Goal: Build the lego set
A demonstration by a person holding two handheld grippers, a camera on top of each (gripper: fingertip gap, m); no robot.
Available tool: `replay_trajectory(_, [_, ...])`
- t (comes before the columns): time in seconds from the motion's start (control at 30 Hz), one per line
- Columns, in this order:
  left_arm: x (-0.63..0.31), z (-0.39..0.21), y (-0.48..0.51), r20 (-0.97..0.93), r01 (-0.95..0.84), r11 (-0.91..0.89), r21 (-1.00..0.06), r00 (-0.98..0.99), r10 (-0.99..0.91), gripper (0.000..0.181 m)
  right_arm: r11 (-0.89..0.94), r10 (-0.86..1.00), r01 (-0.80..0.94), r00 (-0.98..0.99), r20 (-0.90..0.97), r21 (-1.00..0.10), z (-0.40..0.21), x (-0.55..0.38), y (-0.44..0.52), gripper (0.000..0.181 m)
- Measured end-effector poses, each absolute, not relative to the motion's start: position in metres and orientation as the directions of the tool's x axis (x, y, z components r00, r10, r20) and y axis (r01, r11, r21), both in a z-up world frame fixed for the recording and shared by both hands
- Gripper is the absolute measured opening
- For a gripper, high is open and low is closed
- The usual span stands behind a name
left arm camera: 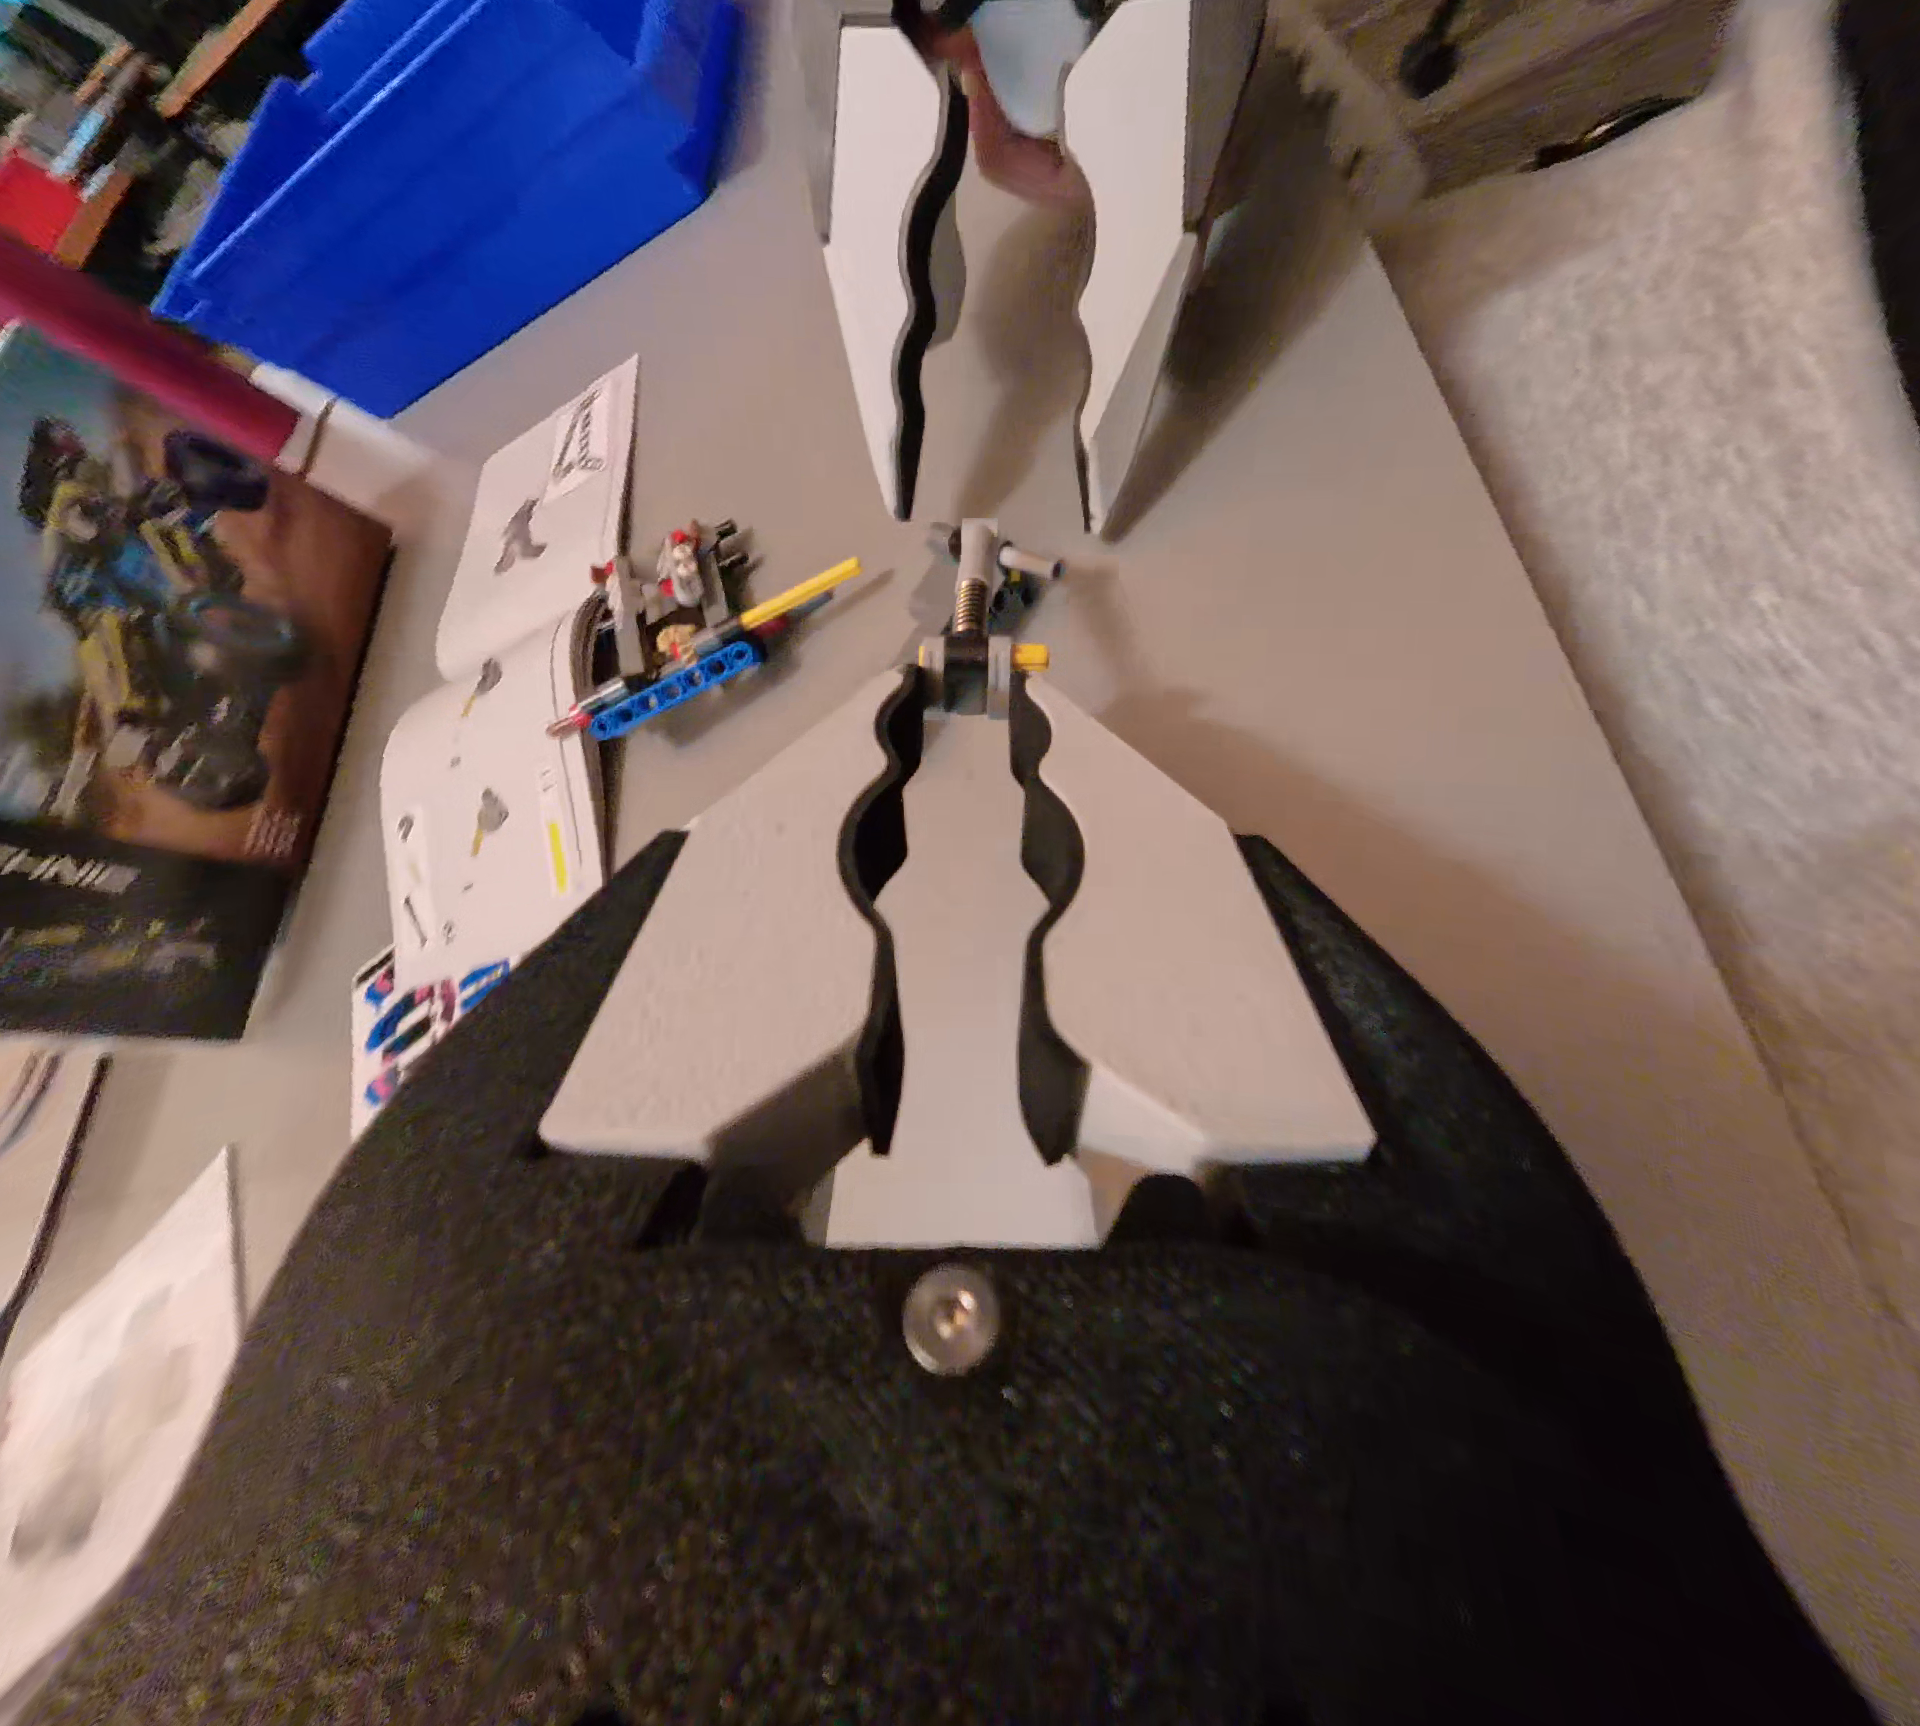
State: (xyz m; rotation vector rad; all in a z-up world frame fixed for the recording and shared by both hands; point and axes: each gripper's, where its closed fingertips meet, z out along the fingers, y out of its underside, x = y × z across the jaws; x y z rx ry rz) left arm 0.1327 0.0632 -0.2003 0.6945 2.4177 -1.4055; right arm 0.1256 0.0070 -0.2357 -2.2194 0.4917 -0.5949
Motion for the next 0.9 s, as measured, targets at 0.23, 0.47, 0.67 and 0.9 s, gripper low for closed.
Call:
replay_trajectory(0.23, [0.146, -0.208, 0.05, -0.172, 0.385, 0.429, -0.818, -0.874, 0.455, 0.013, -0.528, -0.62, -0.272, 0.771, 0.146, -0.804, -0.232, 0.129, 0.008, 0.059])
replay_trajectory(0.47, [0.151, -0.22, 0.043, -0.068, 0.335, 0.429, -0.839, -0.846, 0.528, 0.013, -0.457, -0.645, -0.351, 0.764, 0.033, -0.817, -0.231, 0.128, 0.014, 0.053])
replay_trajectory(0.67, [0.154, -0.228, 0.039, -0.056, 0.374, 0.447, -0.812, -0.814, 0.578, 0.013, -0.483, -0.652, -0.381, 0.757, 0.034, -0.788, -0.238, 0.131, 0.01, 0.039])
replay_trajectory(0.9, [0.159, -0.224, 0.038, -0.067, 0.404, 0.426, -0.81, -0.785, 0.616, 0.013, -0.404, -0.653, -0.351, 0.757, -0.002, -0.845, -0.223, 0.133, 0.005, 0.022])
